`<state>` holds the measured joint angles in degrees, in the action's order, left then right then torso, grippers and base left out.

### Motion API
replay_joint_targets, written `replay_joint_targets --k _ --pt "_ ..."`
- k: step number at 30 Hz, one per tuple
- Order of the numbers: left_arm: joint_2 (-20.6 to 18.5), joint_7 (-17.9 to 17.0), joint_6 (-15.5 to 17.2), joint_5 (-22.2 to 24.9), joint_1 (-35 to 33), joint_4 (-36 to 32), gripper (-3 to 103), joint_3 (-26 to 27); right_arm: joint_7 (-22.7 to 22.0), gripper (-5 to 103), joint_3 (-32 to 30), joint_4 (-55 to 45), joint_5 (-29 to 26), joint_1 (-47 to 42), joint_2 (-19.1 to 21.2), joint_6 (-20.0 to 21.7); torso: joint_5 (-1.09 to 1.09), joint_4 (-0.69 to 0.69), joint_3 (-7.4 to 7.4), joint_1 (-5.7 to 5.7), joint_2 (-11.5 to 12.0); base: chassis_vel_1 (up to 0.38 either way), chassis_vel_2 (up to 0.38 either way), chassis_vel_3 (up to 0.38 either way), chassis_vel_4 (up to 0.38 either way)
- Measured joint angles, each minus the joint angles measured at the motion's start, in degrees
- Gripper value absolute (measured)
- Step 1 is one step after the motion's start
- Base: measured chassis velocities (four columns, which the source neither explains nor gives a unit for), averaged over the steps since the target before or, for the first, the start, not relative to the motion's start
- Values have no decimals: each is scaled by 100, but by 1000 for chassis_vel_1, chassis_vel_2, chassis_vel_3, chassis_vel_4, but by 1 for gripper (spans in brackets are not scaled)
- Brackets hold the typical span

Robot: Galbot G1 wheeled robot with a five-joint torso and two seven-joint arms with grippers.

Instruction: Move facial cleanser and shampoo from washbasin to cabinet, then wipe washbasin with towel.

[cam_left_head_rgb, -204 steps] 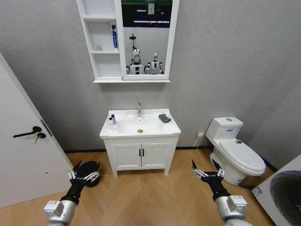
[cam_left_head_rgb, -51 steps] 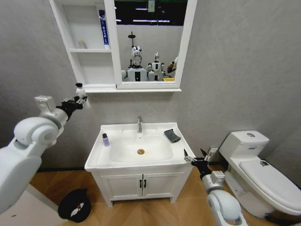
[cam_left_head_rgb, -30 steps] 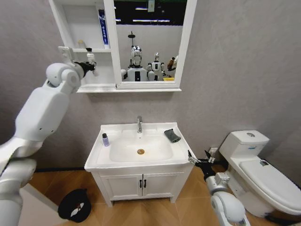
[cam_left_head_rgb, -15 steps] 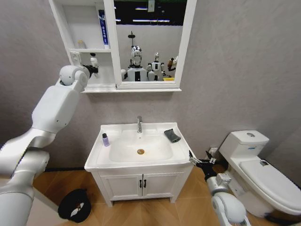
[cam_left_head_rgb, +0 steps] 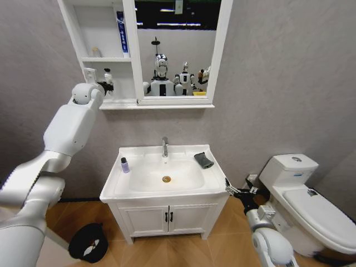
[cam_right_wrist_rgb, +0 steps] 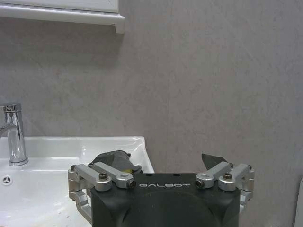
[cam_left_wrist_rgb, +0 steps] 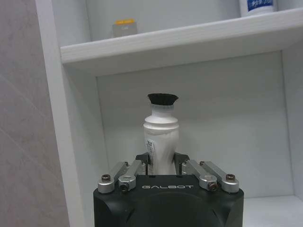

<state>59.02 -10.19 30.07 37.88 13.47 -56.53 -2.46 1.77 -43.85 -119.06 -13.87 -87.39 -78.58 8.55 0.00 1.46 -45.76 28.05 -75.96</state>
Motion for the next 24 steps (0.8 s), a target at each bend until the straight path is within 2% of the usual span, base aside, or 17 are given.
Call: replay_joint_targets --k 8,24 --pt "106 48 -119 -281 45 356 28 125 -7 100 35 11 0 21 19 9 0 0 0 0 0 0 0 0 0" --pt "170 -24 0 -182 22 231 28 112 -56 100 27 49 7 -3 10 -10 0 0 0 0 0 0 0 0 0"
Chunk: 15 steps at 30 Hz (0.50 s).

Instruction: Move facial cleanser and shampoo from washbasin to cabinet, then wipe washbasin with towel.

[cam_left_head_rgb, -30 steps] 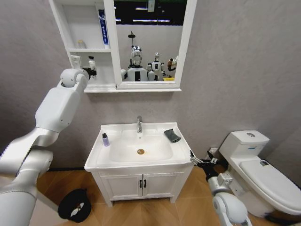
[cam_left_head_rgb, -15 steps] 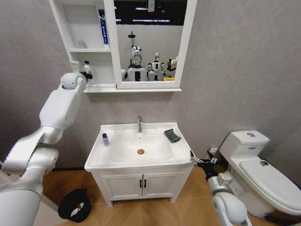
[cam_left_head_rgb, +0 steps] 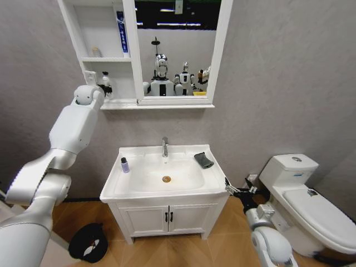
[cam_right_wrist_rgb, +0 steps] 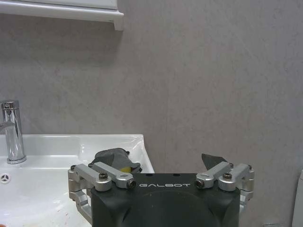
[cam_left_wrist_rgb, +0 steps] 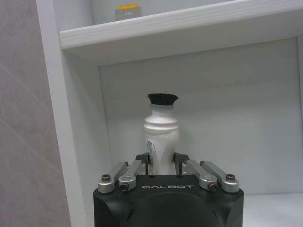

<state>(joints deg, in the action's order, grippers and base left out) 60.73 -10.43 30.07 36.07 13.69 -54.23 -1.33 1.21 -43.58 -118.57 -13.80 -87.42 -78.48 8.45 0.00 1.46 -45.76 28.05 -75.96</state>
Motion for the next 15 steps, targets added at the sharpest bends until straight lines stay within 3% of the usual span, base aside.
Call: replay_joint_targets --k 7,9,11,15 --pt "-14 -69 53 14 -13 -24 26 21 -14 100 -4 -10 2 -15 20 -11 0 0 0 0 0 0 0 0 0" --pt "-31 -92 68 16 -13 -24 36 25 -13 100 17 -28 5 -10 24 -10 0 0 0 0 0 0 0 0 0" --pt "-37 -96 68 17 -12 -23 36 27 -13 100 24 -32 6 -7 24 -8 0 0 0 0 0 0 0 0 0" --pt "-42 -98 70 18 -7 -23 52 28 -13 100 40 -36 11 -3 23 -7 0 0 0 0 0 0 0 0 0"
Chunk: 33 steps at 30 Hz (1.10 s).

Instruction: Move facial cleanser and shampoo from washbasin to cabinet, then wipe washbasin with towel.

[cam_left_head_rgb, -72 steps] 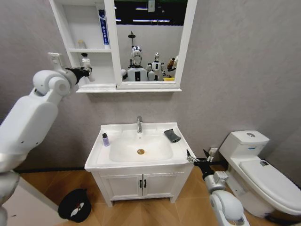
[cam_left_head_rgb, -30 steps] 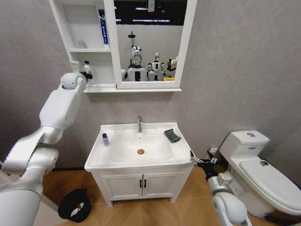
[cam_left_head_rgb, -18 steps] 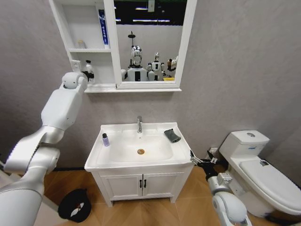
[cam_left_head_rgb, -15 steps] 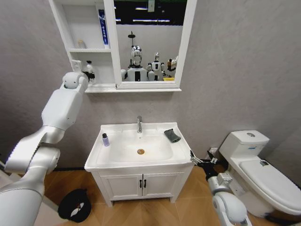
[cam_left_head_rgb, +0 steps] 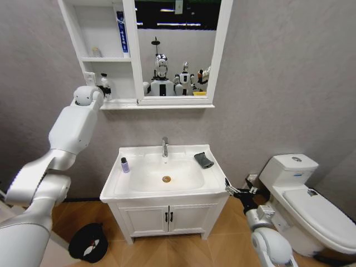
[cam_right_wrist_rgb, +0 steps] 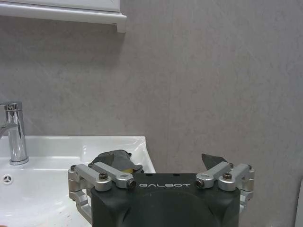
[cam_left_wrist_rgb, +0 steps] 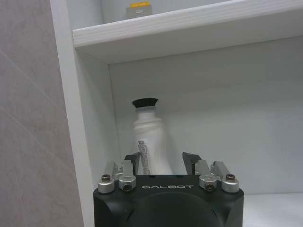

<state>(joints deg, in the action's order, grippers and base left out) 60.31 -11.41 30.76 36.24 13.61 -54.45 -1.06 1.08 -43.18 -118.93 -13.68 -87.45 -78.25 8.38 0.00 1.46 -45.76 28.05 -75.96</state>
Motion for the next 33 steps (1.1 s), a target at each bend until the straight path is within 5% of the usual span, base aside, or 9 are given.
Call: replay_joint_targets --k 9,16,27,31,33 --pt "23 -12 32 29 -41 -94 90 30 9 100 7 -13 11 -55 10 -16 0 0 0 0 0 0 0 0 0" --pt "-93 -132 158 224 -116 -421 100 40 2 100 18 -56 13 -49 10 -17 0 0 0 0 0 0 0 0 0" --pt "-1237 -1124 651 1471 -1360 -3147 100 402 -93 100 117 -95 70 -43 -32 64 2 2 1 -1 0 0 0 0 0" --pt "-1891 -1454 716 1876 -2501 -4343 100 985 -128 100 135 -94 76 -43 -37 85 -3 -3 1 0 0 0 0 0 0" --pt "-2217 -1581 476 1912 -3642 -5248 100 1571 -129 100 134 -92 74 -83 -35 85 2 -1 1 -1 -1 0 0 0 0"
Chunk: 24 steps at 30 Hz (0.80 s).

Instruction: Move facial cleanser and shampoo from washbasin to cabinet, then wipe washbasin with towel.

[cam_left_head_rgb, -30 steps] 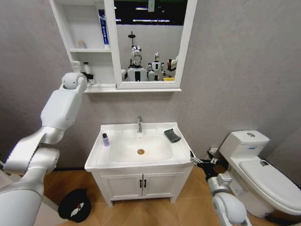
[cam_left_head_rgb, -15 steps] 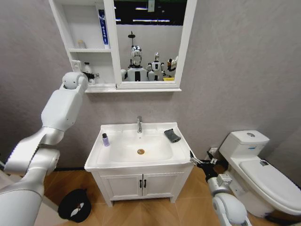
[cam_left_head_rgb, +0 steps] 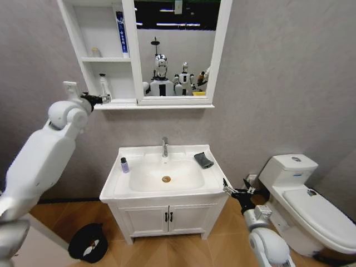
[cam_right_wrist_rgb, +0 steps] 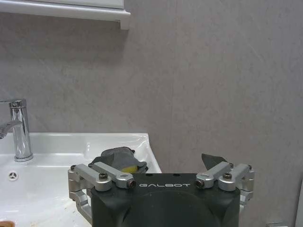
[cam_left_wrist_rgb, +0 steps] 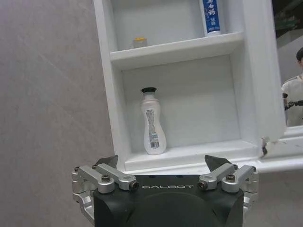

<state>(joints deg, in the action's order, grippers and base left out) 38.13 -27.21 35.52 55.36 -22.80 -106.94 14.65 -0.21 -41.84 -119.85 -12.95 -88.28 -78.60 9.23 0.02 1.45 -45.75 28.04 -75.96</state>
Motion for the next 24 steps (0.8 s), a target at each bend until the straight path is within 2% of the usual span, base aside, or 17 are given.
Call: replay_joint_targets --k 1,3,4,5,7,8,11,12,15,24 --pt "0 0 0 0 0 0 100 0 0 100 0 0 0 0 0 0 0 0 0 0 0 0 0 0 0" --pt "-32 -20 -285 -196 -1248 -594 100 609 2 100 0 9 -1 -11 7 -6 -4 1 0 0 0 0 0 0 0" --pt "-32 -20 -285 -196 -1248 -594 100 609 2 100 0 9 -1 -11 7 -6 -4 1 0 0 0 0 0 0 0" --pt "36 -18 -439 -375 -1849 -804 100 878 5 100 12 16 -2 -4 9 -7 -2 2 0 0 0 0 0 0 0" --pt "357 116 -659 -804 -3000 -1052 100 1304 9 100 57 29 -2 21 10 -7 -4 1 -1 0 0 0 0 0 0" --pt "357 116 -659 -804 -3000 -1052 100 1304 9 100 57 29 -2 21 10 -7 -4 1 -1 0 0 0 0 0 0" --pt "932 319 -1059 -1430 -3921 -1102 100 1557 23 100 112 45 2 32 7 -10 -1 -1 0 0 0 0 0 0 0" --pt "932 319 -1059 -1430 -3921 -1102 100 1557 23 100 112 45 2 32 7 -10 -1 -1 0 0 0 0 0 0 0" --pt "1386 507 -1389 -2014 -4178 -843 100 1471 35 100 142 59 6 27 7 -26 -1 1 -1 -1 0 0 0 0 0" --pt "1823 755 -1567 -2642 -4067 -148 100 1085 46 100 35 46 -80 -67 13 -94 -1 2 -2 1 0 0 0 0 0"
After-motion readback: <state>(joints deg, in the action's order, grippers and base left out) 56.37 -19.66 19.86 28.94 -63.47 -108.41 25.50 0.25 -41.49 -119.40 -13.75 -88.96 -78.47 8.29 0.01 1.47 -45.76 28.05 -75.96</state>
